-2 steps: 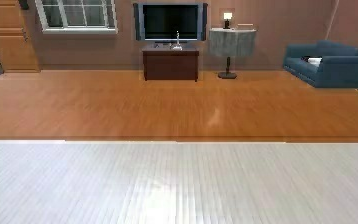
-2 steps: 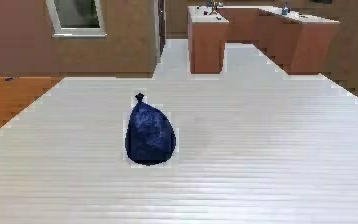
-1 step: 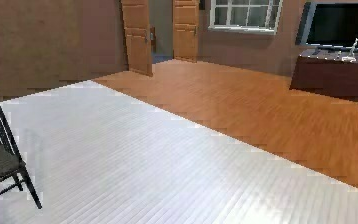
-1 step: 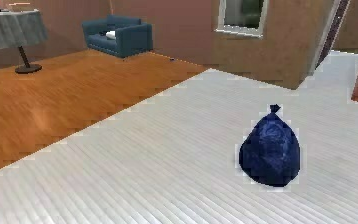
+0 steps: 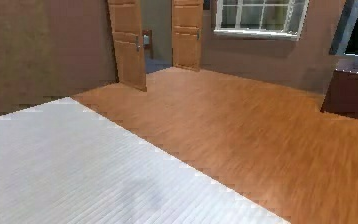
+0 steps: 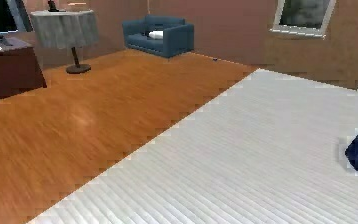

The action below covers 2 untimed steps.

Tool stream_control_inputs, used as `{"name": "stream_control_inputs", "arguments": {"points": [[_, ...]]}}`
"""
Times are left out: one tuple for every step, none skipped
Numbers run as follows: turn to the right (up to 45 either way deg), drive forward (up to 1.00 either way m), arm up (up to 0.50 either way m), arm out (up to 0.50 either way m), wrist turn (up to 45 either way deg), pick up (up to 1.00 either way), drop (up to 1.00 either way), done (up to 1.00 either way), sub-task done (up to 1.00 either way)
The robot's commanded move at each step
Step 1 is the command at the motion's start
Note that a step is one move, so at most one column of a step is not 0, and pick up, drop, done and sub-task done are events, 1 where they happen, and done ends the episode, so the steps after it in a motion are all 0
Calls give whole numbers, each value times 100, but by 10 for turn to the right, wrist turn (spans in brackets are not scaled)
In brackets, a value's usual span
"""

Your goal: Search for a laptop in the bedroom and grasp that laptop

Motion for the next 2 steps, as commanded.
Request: {"name": "stream_control_inputs", "arguments": {"points": [[0, 100, 0, 0, 0, 0, 0, 0, 0], [0, 100, 0, 0, 0, 0, 0, 0, 0]]}}
